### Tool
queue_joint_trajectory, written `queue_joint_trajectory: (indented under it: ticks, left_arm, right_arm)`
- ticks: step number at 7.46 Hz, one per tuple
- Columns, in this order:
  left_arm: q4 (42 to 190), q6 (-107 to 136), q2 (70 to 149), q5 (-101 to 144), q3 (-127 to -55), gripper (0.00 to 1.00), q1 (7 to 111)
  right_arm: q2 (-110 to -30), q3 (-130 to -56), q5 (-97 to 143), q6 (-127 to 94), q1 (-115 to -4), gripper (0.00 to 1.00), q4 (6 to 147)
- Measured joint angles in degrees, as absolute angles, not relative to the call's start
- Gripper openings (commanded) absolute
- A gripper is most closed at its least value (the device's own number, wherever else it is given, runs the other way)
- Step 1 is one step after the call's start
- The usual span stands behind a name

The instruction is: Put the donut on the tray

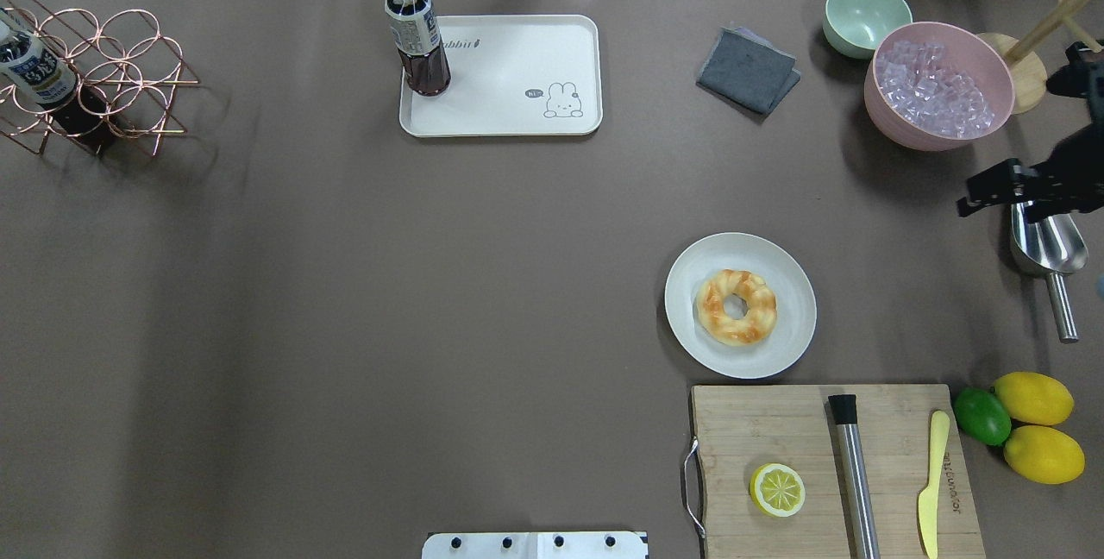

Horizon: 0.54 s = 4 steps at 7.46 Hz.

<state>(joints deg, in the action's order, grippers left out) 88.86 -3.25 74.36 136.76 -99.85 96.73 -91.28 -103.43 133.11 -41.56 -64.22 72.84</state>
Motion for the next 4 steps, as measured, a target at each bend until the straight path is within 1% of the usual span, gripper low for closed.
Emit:
queue_joint_trajectory:
  ticks: [2,4]
  left_arm:
    - [88.9,-3.3,74.4,136.8,-99.9,0.98,96.8]
    - [88.9,-3.3,74.4,136.7,-99.8,0.98,96.8]
  right_arm:
    - [-86.0,-103.5,129.2,-51.7,-56.1,1.0,71.6]
    - [-83.1,-103.5,125.3,-56.5,-49.7,1.0,71.1]
